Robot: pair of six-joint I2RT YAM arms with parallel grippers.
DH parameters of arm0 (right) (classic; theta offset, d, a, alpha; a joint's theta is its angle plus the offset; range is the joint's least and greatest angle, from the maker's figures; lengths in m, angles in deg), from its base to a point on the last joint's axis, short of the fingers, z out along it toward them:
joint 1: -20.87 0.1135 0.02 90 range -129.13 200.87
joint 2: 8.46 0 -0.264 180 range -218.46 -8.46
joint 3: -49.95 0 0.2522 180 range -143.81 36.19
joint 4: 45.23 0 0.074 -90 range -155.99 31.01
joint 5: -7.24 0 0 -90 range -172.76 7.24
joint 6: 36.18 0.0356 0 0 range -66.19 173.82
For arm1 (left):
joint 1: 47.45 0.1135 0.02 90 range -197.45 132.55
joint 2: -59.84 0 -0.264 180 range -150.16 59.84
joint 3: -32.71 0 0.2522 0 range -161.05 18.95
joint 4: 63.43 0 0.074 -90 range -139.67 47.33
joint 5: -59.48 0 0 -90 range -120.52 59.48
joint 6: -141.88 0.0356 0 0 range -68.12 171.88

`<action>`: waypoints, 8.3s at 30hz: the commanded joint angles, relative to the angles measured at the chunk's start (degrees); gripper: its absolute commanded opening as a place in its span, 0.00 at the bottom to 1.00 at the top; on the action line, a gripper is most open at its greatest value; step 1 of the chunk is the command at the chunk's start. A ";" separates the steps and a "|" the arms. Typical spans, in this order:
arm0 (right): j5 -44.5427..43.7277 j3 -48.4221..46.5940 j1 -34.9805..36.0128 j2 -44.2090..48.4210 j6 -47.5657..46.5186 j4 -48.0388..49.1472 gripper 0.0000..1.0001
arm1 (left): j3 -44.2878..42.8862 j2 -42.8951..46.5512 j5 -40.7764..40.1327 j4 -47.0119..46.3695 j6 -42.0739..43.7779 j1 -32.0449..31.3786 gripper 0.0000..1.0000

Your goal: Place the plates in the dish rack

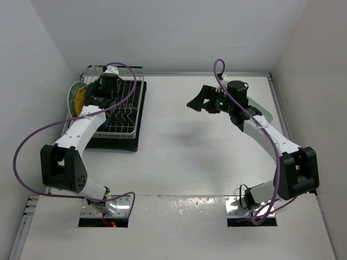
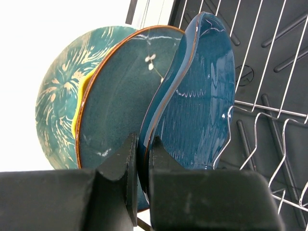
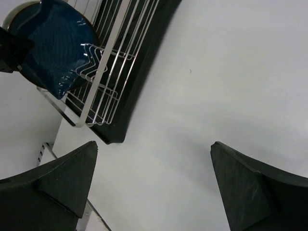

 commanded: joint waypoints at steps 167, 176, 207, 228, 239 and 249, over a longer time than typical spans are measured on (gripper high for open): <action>9.97 2.76 2.60 1.60 -7.08 -1.32 0.37 | -21.16 -16.83 67.89 27.20 9.41 -19.53 0.00; 0.04 1.96 2.69 2.82 -3.92 -3.78 1.00 | -38.47 -10.95 45.05 33.26 -1.13 -15.23 0.00; -6.21 5.48 2.17 4.32 -2.16 -4.93 1.00 | -24.52 -2.68 -1.74 27.12 -16.00 -8.98 0.00; -6.47 6.71 1.72 5.02 -2.86 -6.16 1.00 | -17.92 -8.83 -0.23 21.58 -20.73 -8.46 0.00; -6.74 7.33 1.46 4.94 -2.87 -6.51 1.00 | -19.68 -5.85 -4.63 26.59 -26.20 -8.45 0.00; -6.47 6.71 1.46 4.32 -3.22 -6.68 1.00 | -20.38 -5.84 -6.65 29.84 -25.14 -8.45 0.00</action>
